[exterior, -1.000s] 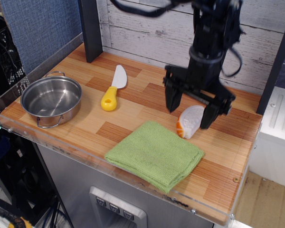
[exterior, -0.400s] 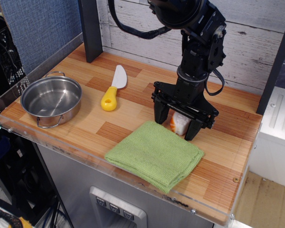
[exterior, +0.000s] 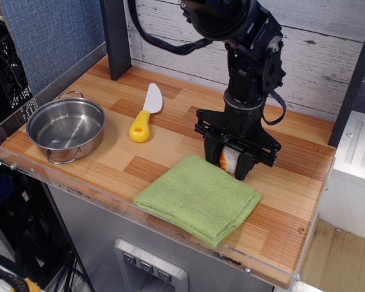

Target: Place the food item in the pot.

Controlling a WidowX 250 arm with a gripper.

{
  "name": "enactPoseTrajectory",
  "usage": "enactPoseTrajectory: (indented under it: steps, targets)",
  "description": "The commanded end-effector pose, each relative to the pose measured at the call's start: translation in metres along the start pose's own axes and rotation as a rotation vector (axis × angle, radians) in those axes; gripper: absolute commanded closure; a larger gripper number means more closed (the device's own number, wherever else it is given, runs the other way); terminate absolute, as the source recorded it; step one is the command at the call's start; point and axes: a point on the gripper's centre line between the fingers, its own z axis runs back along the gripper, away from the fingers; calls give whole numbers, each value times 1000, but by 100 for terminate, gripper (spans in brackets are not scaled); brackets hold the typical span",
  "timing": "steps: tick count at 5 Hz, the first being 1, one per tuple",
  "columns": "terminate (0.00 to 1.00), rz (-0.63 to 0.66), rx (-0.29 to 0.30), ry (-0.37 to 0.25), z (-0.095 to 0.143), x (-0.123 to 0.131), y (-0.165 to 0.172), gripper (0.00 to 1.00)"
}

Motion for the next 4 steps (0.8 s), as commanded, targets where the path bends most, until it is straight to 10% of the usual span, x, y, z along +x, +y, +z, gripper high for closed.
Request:
enactPoseTrajectory:
  steps: [1,2,4]
  targets:
    - [0,-9,-75,-236,87,-12,33,100]
    - [0,68,-72,-230,108,-34,68,100]
    - [0,217,51,-61,71,-81,145,100]
